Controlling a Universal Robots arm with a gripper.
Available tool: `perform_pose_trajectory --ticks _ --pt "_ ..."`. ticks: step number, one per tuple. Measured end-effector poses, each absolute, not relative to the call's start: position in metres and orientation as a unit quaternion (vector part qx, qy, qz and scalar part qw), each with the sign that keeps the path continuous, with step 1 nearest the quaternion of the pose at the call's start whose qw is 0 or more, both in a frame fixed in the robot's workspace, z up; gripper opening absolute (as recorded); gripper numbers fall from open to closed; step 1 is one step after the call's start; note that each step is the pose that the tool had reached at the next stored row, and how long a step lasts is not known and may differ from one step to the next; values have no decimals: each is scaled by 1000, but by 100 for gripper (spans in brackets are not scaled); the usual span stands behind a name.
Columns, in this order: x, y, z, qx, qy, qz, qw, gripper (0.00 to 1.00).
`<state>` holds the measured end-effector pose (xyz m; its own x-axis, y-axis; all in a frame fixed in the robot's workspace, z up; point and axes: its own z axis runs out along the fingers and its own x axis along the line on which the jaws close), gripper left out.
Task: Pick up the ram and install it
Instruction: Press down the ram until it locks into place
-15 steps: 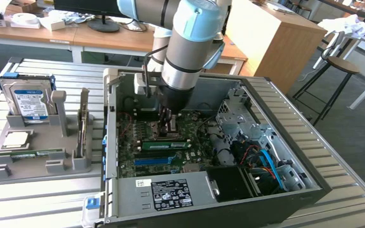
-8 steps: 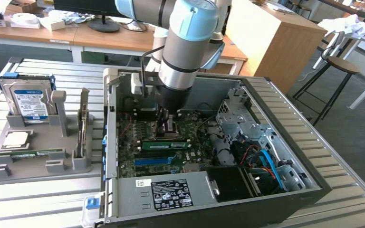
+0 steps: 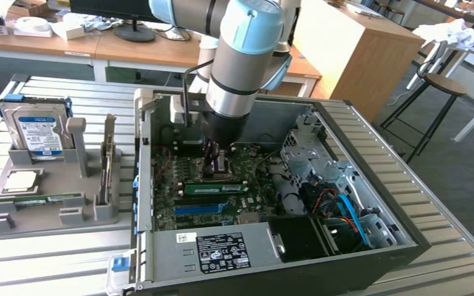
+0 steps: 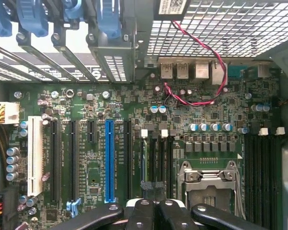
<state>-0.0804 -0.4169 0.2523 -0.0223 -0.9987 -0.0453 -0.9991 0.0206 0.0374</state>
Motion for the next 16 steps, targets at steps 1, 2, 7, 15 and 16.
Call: perform_pose_trajectory --ticks 1,2,7,15,16 --pt "-80 -417 252 -699 714 29 3 10" --pt "-80 -418 252 -699 714 29 3 10" --pt "-80 -418 252 -699 714 29 3 10" --pt "-81 -418 249 -699 714 29 3 10" --pt "-81 -418 248 -699 714 29 3 10"
